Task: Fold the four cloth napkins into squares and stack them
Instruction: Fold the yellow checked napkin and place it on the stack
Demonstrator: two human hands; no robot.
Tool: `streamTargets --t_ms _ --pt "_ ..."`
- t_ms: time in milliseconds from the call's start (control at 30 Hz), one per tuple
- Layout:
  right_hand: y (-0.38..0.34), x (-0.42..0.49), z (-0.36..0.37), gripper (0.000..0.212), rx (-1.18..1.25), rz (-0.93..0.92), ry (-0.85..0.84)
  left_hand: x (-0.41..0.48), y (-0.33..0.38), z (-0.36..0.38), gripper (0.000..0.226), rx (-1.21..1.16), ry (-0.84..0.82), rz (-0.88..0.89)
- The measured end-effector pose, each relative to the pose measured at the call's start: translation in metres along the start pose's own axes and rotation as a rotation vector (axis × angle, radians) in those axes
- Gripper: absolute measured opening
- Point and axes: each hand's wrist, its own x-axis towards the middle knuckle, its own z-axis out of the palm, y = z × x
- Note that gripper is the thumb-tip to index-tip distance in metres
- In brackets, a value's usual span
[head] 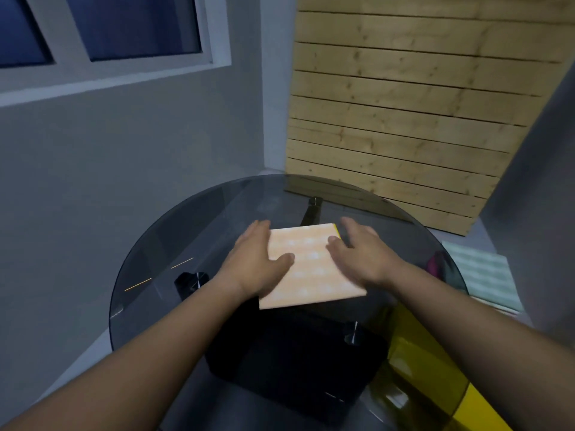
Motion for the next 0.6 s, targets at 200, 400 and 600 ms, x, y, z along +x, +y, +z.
streamTargets --t_ms 200,400,600 --pt "-0.012 -0.013 -0.018 0.024 0.192 0.150 0.031 -0.013 0.013 -0.020 0.055 -0.116 0.027 -0.300" --pt "-0.019 -0.034 -0.020 0.014 0.408 0.266 -0.071 -0.022 0.024 -0.027 0.040 -0.155 -0.038 -0.355" --pt "-0.019 -0.054 -0.018 0.014 0.461 0.298 -0.057 -0.035 0.029 -0.030 0.031 -0.278 -0.092 -0.394"
